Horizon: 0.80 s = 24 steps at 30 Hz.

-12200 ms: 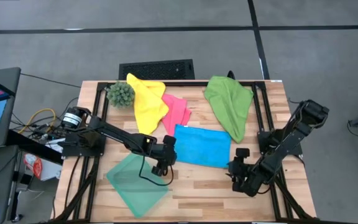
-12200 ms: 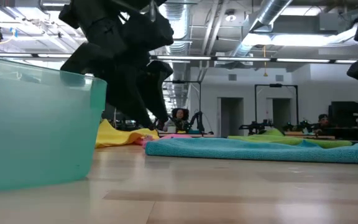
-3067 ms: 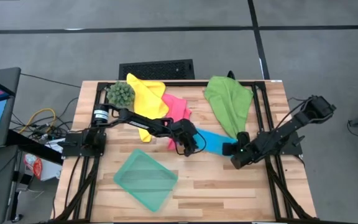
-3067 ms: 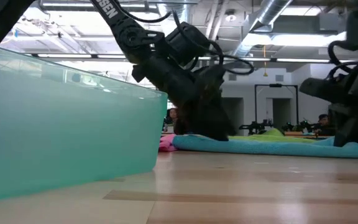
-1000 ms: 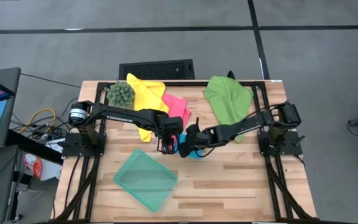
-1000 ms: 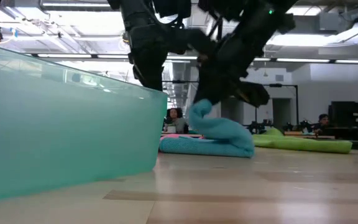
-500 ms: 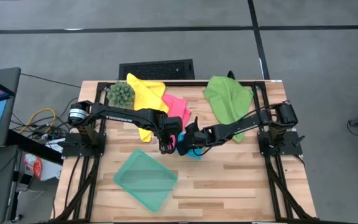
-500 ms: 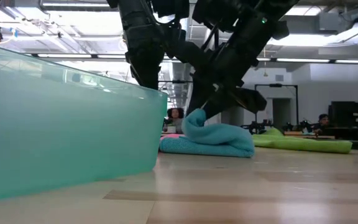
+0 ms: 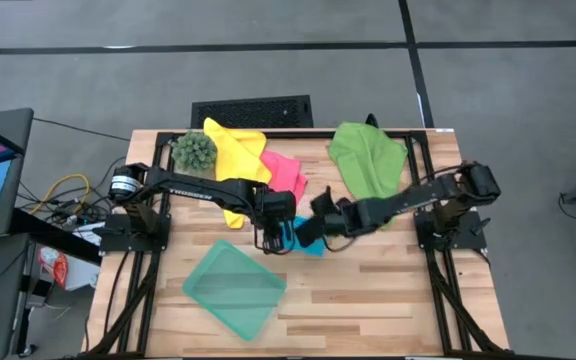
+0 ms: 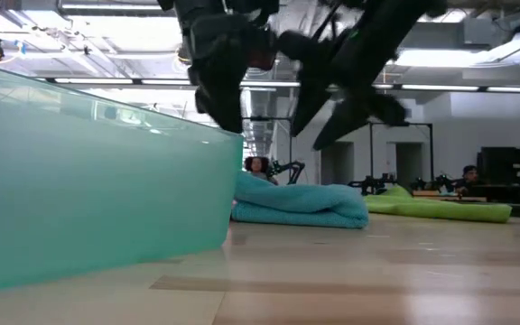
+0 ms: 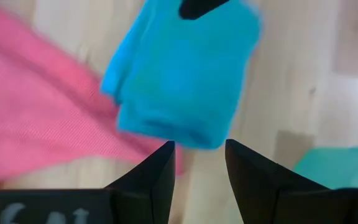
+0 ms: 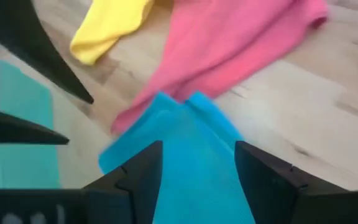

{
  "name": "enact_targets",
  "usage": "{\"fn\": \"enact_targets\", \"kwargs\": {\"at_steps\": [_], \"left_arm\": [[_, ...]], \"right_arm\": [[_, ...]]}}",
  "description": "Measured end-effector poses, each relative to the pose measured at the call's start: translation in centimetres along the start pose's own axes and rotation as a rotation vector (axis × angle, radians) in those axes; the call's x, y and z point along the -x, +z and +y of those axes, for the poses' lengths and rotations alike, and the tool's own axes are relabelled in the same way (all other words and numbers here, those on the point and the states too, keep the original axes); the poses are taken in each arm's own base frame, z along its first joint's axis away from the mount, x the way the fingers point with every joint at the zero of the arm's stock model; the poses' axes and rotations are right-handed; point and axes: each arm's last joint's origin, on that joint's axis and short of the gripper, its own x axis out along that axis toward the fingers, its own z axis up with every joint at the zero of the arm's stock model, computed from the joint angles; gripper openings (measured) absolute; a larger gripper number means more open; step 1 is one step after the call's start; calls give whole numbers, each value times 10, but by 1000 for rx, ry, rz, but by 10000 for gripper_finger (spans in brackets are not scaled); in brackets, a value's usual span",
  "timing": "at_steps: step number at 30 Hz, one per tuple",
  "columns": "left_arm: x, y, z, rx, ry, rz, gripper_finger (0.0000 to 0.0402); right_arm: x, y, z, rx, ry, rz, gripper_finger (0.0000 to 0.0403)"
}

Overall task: Fold microfiber towels
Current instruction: Fold the blue microfiber towel

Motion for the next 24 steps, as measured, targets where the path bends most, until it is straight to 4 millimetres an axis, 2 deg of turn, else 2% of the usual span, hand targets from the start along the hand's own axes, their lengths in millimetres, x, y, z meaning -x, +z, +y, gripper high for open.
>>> {"fn": "enact_targets", "kwargs": {"at_steps": [3, 9, 11, 19, 24], "left_arm": [[0, 4, -11, -27, -27, -66, 132], [2, 21, -29, -78, -62, -283, 132], [-6, 23, -28, -98, -42, -302, 132], [-63, 5, -20, -127, -5, -203, 132], [-75, -4, -10, -109, 108, -182, 132]], "right_arm": [[12, -21, 2, 23, -7, -28, 221], [8, -62, -10, -69, -45, -60, 215], [5, -72, -15, -87, -39, -66, 213], [-6, -84, -28, -104, -12, -77, 203], [-19, -85, -35, -90, -62, -71, 196]]}}
